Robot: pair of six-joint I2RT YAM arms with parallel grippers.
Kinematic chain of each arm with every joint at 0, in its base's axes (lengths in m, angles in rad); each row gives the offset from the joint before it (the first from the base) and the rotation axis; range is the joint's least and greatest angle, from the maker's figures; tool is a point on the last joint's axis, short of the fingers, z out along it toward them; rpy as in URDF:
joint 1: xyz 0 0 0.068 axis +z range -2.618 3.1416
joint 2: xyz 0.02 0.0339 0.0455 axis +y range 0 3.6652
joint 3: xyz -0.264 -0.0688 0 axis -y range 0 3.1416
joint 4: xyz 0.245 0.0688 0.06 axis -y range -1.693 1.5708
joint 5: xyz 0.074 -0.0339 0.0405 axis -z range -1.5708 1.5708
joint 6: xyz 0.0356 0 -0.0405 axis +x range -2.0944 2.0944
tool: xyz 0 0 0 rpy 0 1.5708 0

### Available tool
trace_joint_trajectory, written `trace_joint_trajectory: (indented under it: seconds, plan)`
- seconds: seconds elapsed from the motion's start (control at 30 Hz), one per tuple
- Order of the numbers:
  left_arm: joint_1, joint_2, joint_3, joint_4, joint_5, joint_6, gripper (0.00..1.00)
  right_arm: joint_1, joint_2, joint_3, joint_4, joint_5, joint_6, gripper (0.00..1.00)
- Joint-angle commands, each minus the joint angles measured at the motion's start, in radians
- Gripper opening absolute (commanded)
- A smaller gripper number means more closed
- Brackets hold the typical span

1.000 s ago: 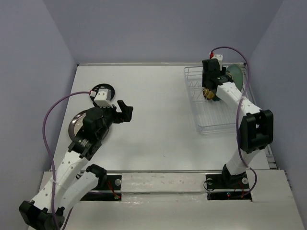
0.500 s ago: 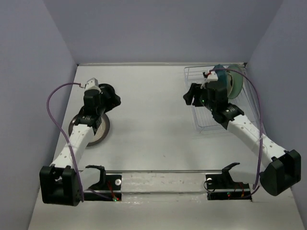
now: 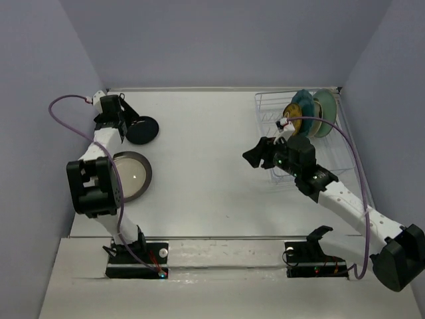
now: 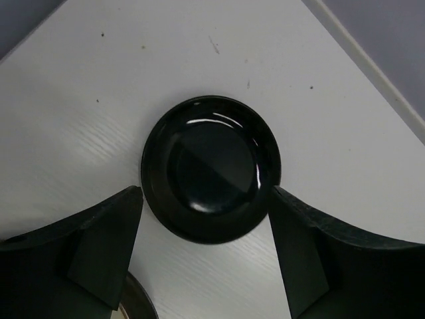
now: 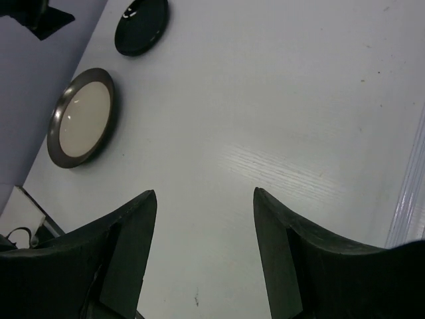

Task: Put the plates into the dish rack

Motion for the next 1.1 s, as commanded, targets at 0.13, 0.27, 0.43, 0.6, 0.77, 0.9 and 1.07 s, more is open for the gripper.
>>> trace_joint_trajectory:
  seconds: [0.13, 0.27, 0.43, 0.6, 0.77, 0.9, 1.07]
  plan:
    - [0.079, 0.226, 0.193, -0.108, 0.036, 0.083, 0.81, 0.009, -0.061, -0.010, 0.060, -0.018, -0.003, 0.66]
    - [0.103, 0.299, 0.214, -0.111, 0.109, 0.092, 0.76, 0.009, -0.033, 0.015, 0.058, -0.026, -0.014, 0.66]
    - [0.103, 0.374, 0.233, -0.101, 0.134, 0.099, 0.70, 0.009, 0.005, 0.042, 0.061, -0.027, -0.011, 0.66]
    - [0.105, 0.430, 0.230, -0.055, 0.192, 0.065, 0.58, 0.009, 0.014, 0.053, 0.061, -0.032, 0.002, 0.66]
    - [0.109, 0.442, 0.197, 0.053, 0.266, 0.013, 0.13, 0.009, 0.039, 0.081, 0.055, -0.058, 0.018, 0.66]
    - [0.114, 0.372, 0.165, 0.120, 0.310, -0.021, 0.06, 0.009, 0.080, 0.116, 0.058, -0.102, 0.026, 0.66]
    - [0.106, 0.164, 0.064, 0.260, 0.425, -0.107, 0.06, 0.009, 0.166, 0.190, 0.069, -0.179, 0.012, 0.69]
